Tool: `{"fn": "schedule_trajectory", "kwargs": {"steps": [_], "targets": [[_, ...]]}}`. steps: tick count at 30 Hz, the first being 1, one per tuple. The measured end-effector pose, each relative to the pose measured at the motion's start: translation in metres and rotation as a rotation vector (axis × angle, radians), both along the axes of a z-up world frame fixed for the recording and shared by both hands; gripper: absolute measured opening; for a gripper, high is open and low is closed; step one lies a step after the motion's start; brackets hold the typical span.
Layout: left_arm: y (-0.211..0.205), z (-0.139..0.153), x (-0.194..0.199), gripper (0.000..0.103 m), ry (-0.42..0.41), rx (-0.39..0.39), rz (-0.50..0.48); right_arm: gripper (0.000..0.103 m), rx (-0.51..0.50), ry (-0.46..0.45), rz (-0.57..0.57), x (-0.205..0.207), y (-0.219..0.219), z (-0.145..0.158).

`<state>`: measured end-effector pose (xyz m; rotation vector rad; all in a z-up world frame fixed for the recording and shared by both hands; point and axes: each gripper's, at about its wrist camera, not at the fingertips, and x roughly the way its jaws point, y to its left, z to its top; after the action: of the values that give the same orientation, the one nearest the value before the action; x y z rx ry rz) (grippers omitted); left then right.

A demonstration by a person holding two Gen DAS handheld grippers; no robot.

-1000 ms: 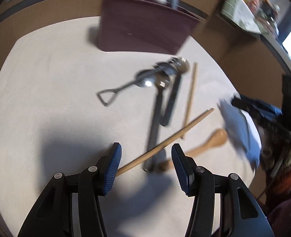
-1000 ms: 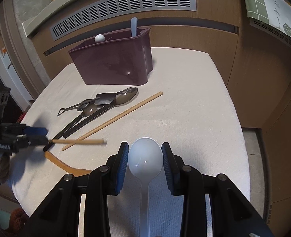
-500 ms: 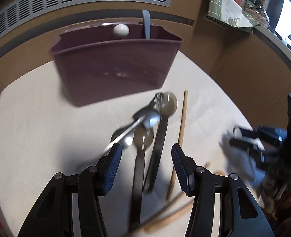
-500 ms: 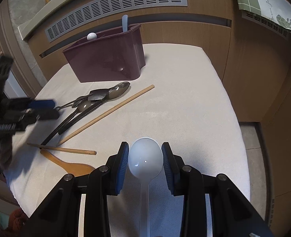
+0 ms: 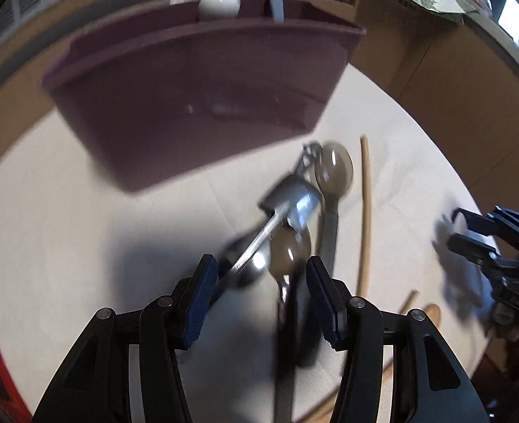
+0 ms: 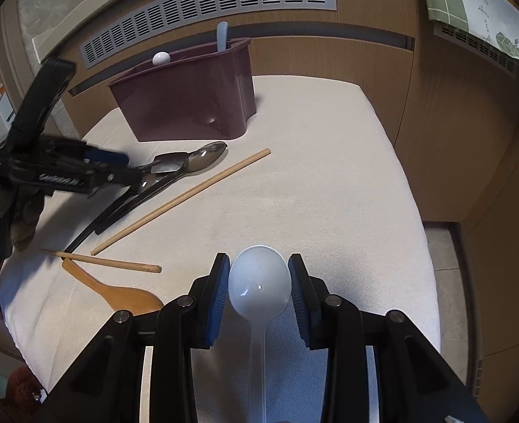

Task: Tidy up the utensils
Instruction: 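Grasp the dark metal spoon with the left tool while the right holds the white spoon, then lift both spoons over the maroon holder and drop them in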

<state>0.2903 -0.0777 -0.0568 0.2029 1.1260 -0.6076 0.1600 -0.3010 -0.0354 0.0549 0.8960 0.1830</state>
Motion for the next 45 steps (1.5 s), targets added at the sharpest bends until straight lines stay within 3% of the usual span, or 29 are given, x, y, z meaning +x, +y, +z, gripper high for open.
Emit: {"fn": "schedule_trajectory", "kwargs": {"steps": [5, 7, 9, 11, 15, 22, 26, 29, 31, 36, 45], "targets": [[-0.002, 0.005, -0.023, 0.054, 0.044, -0.014, -0.061, 0.032, 0.008, 0.001, 0.009, 0.000, 0.005, 0.001], [-0.007, 0.012, -0.030, 0.054, 0.007, -0.005, -0.072, 0.032, 0.005, -0.001, 0.011, 0.000, 0.006, 0.003], [-0.011, 0.022, -0.030, 0.054, -0.082, 0.028, -0.060, 0.032, 0.006, -0.005, 0.010, -0.001, 0.006, 0.004], [-0.014, 0.030, -0.020, 0.054, -0.124, 0.023, -0.008, 0.032, 0.008, -0.005, 0.007, -0.001, 0.006, 0.005], [-0.019, 0.028, 0.016, 0.054, -0.052, -0.044, 0.077, 0.032, 0.007, -0.001, 0.014, -0.002, 0.008, 0.004], [-0.025, 0.008, 0.047, 0.054, 0.017, 0.002, 0.149, 0.032, 0.009, 0.011, 0.008, -0.002, 0.004, 0.001], [-0.033, 0.008, 0.052, 0.052, -0.026, 0.052, 0.141, 0.032, 0.015, 0.000, 0.002, 0.000, 0.004, 0.003], [-0.037, 0.007, 0.048, 0.043, -0.085, 0.081, 0.140, 0.032, 0.013, -0.019, -0.004, 0.001, 0.005, 0.008], [-0.033, 0.008, 0.046, 0.034, -0.103, 0.054, 0.149, 0.032, 0.011, -0.035, -0.006, 0.000, 0.006, 0.013], [-0.013, 0.019, 0.021, 0.033, -0.138, -0.075, 0.207, 0.032, 0.005, -0.060, -0.001, 0.001, 0.009, 0.021], [0.030, 0.077, -0.062, 0.033, -0.389, -0.248, 0.315, 0.032, 0.015, -0.100, -0.015, 0.002, 0.011, 0.032]]}}
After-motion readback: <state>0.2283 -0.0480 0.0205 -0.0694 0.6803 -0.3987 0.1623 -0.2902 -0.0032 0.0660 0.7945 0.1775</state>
